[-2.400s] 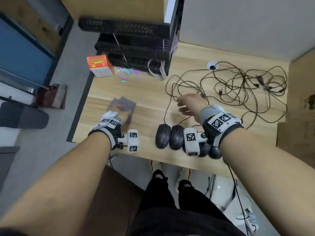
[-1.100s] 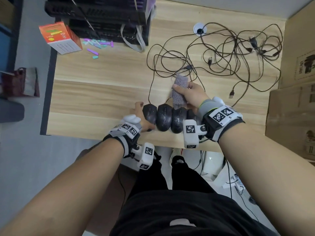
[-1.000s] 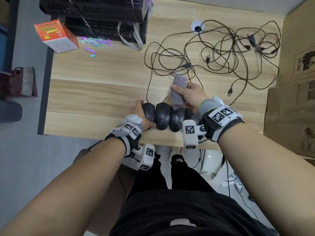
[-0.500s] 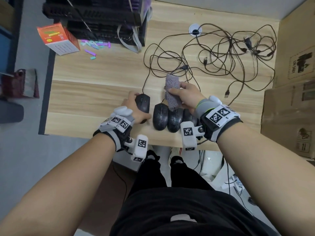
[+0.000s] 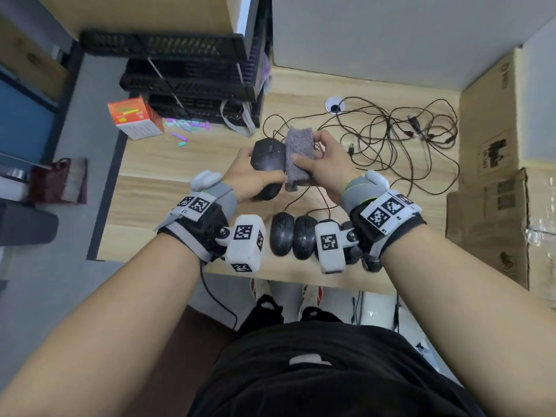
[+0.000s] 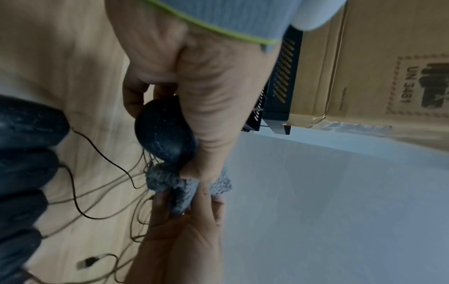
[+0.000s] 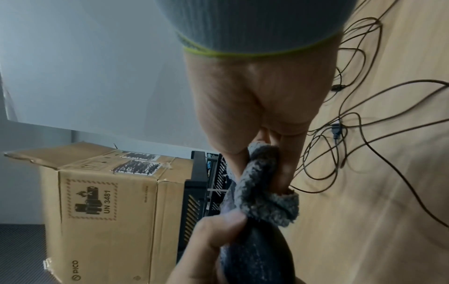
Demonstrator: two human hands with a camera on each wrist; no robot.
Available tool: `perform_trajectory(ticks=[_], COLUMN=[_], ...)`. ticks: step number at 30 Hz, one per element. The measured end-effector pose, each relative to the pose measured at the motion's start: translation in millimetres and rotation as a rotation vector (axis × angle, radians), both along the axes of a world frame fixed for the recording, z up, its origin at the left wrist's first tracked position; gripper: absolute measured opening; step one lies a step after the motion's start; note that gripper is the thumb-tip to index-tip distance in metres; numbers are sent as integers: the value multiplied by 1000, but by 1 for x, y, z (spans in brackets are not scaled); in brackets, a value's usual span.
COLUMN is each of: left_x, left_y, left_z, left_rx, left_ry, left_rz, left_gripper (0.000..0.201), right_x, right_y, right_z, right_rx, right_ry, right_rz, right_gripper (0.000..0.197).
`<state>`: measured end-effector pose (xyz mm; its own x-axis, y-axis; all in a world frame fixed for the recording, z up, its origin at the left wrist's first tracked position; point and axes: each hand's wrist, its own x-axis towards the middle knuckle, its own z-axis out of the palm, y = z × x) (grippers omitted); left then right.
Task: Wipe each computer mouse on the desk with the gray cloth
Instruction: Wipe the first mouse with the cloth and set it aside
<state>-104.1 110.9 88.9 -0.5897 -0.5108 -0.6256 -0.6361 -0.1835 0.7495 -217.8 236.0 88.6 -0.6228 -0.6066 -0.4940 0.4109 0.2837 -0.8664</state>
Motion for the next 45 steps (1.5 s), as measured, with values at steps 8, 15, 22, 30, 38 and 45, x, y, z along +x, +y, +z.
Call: perform_trajectory(ticks=[8, 15, 22, 30, 38, 45], left_x=[-17, -21, -26, -29, -36, -37], left_y=[2, -7, -3, -7, -10, -18], left_z=[35, 34, 28, 26, 19, 21], left_rx=[487, 376, 306, 307, 277, 261], left_ry=[106, 105, 103, 137, 151, 125], left_rz=[180, 261, 110, 153, 282, 304], left_gripper=[82, 83, 89, 85, 85, 87], right_x=[-11, -19, -18, -2, 1, 6], right_y=[-8, 4, -14, -12, -17, -8], right_z=[20, 33, 37, 34, 27, 19], right_rx=[24, 51, -2, -9, 122, 39], right_ry=[-25, 134, 266, 425, 495, 415], right_rz=[-16, 232, 28, 257, 110, 205], right_gripper=[19, 49, 16, 24, 37, 37])
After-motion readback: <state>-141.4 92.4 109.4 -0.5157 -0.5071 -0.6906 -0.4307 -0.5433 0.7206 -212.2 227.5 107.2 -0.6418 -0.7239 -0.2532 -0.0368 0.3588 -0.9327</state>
